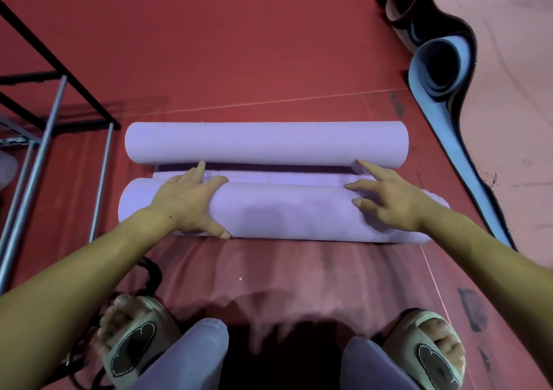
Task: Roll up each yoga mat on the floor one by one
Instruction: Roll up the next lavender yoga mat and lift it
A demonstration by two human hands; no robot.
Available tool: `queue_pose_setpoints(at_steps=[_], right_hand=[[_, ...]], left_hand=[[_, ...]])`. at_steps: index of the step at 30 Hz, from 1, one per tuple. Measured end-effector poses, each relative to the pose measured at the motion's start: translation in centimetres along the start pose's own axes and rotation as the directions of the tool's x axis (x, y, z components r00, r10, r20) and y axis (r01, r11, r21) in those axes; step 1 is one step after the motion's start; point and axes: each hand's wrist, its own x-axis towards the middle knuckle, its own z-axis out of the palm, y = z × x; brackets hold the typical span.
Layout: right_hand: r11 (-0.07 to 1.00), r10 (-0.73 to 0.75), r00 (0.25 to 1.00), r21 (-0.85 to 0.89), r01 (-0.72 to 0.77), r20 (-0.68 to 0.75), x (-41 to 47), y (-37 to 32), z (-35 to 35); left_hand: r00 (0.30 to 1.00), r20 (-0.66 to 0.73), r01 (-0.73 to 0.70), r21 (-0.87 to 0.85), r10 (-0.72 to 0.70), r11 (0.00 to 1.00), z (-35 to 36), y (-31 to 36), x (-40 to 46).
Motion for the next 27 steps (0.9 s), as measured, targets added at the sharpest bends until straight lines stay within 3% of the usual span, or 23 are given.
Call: queue_pose_setpoints(at_steps=[9, 13, 17, 27], right_hand=[[0.952, -0.024, 0.999, -0.307, 0.015, -0.024, -0.9, -1.3, 1.7], [0.947, -0.010, 1.000, -0.321, 0.003, -0.021, -0.1, -1.4, 1.1], [0.978, 0.000, 1.000, -0.207, -0.005, -0.024, 0.3, -1.5, 0.5], [0.981, 0.080, 0.995, -0.180, -0.069, 0.052, 1.5, -2.0, -0.6]], left_hand=[[0.997, -0.072, 0.003, -0.051, -0.006, 0.999, 0.3, -0.5, -0.2], [0.989, -0.145, -0.015, -0.020, 0.012, 1.000, 0.5, -0.8, -0.1], [0.975, -0.216, -0.042, -0.005, 0.040, 0.999, 0.3, -1.3, 0.5], [0.974, -0.225, -0.004, 0.036, 0.012, 0.999, 0.2, -2.0, 1.4]])
